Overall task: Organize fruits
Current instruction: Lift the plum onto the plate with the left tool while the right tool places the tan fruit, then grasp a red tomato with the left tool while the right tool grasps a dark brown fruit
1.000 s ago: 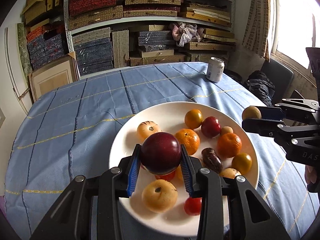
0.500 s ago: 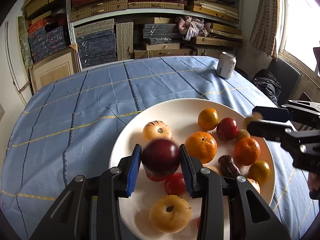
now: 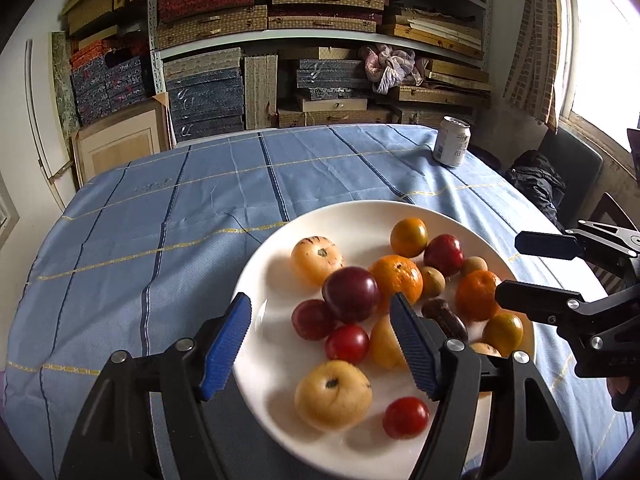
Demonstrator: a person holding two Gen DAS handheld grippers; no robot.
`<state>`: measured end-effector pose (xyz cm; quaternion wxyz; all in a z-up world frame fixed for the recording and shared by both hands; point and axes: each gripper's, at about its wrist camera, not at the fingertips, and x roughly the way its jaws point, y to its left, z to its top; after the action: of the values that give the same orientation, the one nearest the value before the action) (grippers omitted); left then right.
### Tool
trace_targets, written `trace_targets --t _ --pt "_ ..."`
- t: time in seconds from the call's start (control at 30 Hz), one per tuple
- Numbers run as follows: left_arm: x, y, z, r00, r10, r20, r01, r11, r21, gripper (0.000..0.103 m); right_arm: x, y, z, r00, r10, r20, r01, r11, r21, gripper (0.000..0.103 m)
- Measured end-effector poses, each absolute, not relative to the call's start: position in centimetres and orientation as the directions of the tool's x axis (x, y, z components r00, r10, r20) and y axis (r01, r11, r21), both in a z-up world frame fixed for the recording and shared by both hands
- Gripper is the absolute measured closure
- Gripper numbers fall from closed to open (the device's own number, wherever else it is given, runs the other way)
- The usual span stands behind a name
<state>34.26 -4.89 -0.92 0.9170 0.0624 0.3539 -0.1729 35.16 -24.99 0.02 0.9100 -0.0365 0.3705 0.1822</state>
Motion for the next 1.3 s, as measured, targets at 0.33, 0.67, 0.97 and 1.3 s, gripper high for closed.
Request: trace_targets --t 0.33,0.67,0.97,1.3 --pt "29.2 -4.1 0.1 0.690 -0.317 -0.651 0.401 0.916 -0.021 0.031 30.5 -24.3 0.5 0.665 0.321 -0.674 -0.389 0.920 0.055 0.045" --pt "21.7 -3.6 -1.9 0.630 -0.398 -0.667 0.497 0.866 -0.047 0.031 21.9 -21.3 -1.7 0.625 0.371 -0.687 -0.511 0.859 -0.001 0.052" --pt "20.1 -4.3 -5.6 0.601 -0.372 -0.708 0.482 0.875 -0.050 0.031 18.9 -19.3 -6.0 0.568 0.375 -0.733 -0.539 0.842 0.014 0.056" --pt "21.0 -4.5 -6.7 0.614 -0.330 -0.717 0.457 0.889 -0.018 0.031 19.0 -18.9 -6.4 0.558 0.386 -0.734 -0.544 0.838 0.027 0.057"
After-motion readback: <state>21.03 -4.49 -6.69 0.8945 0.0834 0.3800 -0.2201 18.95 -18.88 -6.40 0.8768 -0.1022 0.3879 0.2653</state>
